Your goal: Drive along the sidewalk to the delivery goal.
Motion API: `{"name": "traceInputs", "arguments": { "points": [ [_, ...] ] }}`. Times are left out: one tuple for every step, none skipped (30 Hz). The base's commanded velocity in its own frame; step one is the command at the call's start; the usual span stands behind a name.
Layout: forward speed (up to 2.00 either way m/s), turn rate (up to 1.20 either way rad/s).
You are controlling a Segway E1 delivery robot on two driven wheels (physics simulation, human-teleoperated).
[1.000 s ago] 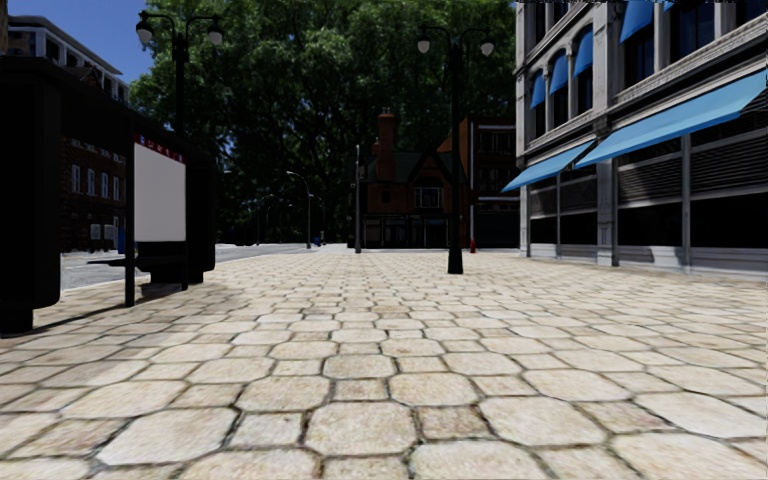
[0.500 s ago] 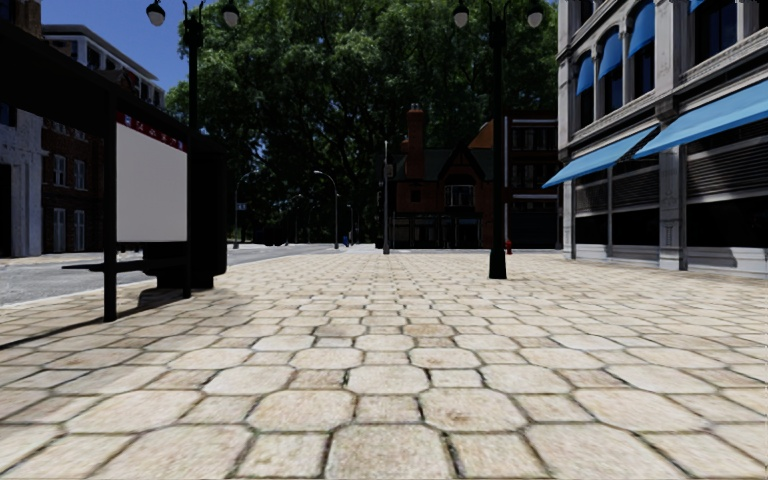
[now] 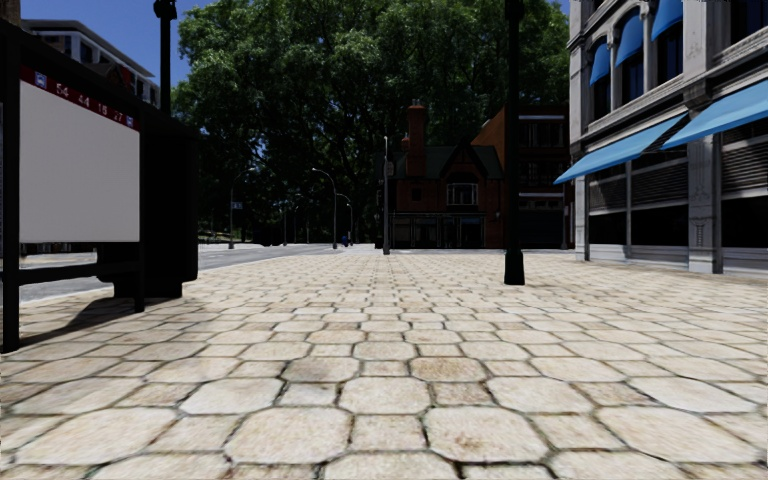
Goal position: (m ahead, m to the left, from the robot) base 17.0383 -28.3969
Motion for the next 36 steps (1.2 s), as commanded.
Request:
{"name": "traceInputs", "arguments": {
  "points": [
    [2.0,0.0],
    [2.0,0.0],
    [2.0,0.0],
    [2.0,0.0],
    [2.0,0.0],
    [2.0,0.0],
    [2.0,0.0],
    [2.0,0.0],
    [2.0,0.0],
    [2.0,0.0],
    [2.0,0.0],
    [2.0,0.0],
    [2.0,0.0],
    [2.0,0.0],
    [2.0,0.0],
    [2.0,0.0],
    [2.0,0.0],
    [2.0,0.0],
    [2.0,0.0],
    [2.0,0.0],
    [2.0,0.0],
    [2.0,0.0],
    [2.0,0.0],
    [2.0,0.0],
    [2.0,0.0],
    [2.0,0.0],
    [2.0,0.0],
    [2.0,0.0],
    [2.0,0.0],
    [2.0,0.0],
    [2.0,0.0],
    [2.0,0.0],
    [2.0,0.0],
    [2.0,0.0],
    [2.0,0.0],
    [2.0,0.0]
  ]
}}
